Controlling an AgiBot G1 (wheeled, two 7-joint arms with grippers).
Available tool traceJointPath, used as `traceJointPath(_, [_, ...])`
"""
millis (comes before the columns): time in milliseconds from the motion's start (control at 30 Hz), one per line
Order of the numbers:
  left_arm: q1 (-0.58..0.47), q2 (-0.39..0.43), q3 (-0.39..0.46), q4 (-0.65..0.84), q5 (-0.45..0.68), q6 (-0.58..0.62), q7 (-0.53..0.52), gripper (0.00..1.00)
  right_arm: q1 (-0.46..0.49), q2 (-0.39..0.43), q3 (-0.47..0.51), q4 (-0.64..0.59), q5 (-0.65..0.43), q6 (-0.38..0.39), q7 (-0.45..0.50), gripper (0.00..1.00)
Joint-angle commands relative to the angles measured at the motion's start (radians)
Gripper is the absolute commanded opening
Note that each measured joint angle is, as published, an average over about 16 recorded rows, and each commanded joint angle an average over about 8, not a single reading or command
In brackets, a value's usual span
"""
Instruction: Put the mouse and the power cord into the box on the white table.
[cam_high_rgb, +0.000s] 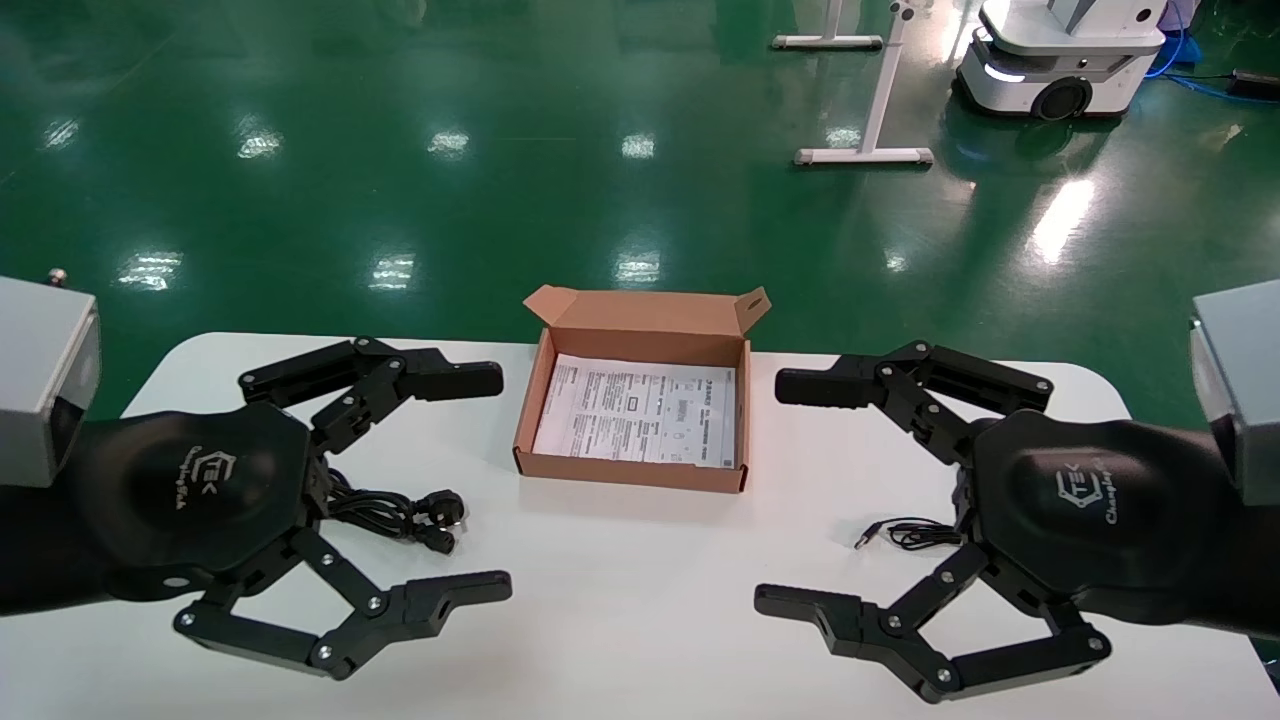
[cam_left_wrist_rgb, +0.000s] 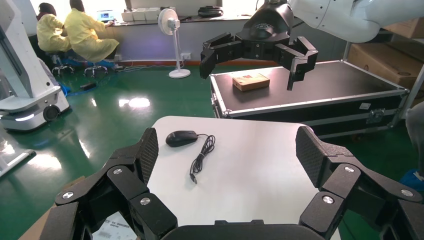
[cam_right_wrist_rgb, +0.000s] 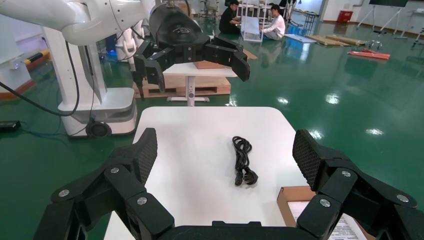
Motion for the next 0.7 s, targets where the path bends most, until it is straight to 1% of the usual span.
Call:
traceJointPath(33, [0.000,0.000,0.000,0.000,0.000,0.000,0.000,1.00,0.000,0.000,0.000,0.000,0.000,0.000,0.000,1.00])
traceJointPath(700, [0.000,0.000,0.000,0.000,0.000,0.000,0.000,1.00,0.000,0.000,0.000,0.000,0.000,0.000,0.000,1.00])
